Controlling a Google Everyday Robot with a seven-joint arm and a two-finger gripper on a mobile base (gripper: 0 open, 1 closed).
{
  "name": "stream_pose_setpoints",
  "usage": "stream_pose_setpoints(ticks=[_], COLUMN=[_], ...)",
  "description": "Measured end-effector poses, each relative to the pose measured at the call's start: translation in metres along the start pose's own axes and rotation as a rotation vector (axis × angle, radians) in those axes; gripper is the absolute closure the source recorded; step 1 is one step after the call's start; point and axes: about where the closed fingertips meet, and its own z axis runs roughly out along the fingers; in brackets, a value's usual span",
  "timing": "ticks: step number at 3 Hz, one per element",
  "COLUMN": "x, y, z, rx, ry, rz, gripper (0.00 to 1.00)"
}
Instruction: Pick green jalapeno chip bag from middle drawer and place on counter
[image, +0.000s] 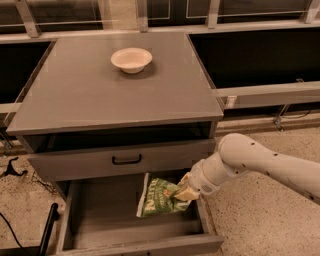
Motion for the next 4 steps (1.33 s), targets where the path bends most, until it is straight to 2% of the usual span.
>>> stream_pose_setpoints(ticks=[1,2,3,4], x=[-0.026,-0.055,-0.093,-0.118], y=[0.002,0.007,0.014,0.016], z=[-0.032,-0.077,-0.140,-0.177], rx=[-0.005,-0.024,-0.014,0.015], ry=[0.000,0.040,0.116,0.148], rz=[-0.044,-0.078,-0.120,-0.150], gripper=[1.00,1.00,1.00,1.00])
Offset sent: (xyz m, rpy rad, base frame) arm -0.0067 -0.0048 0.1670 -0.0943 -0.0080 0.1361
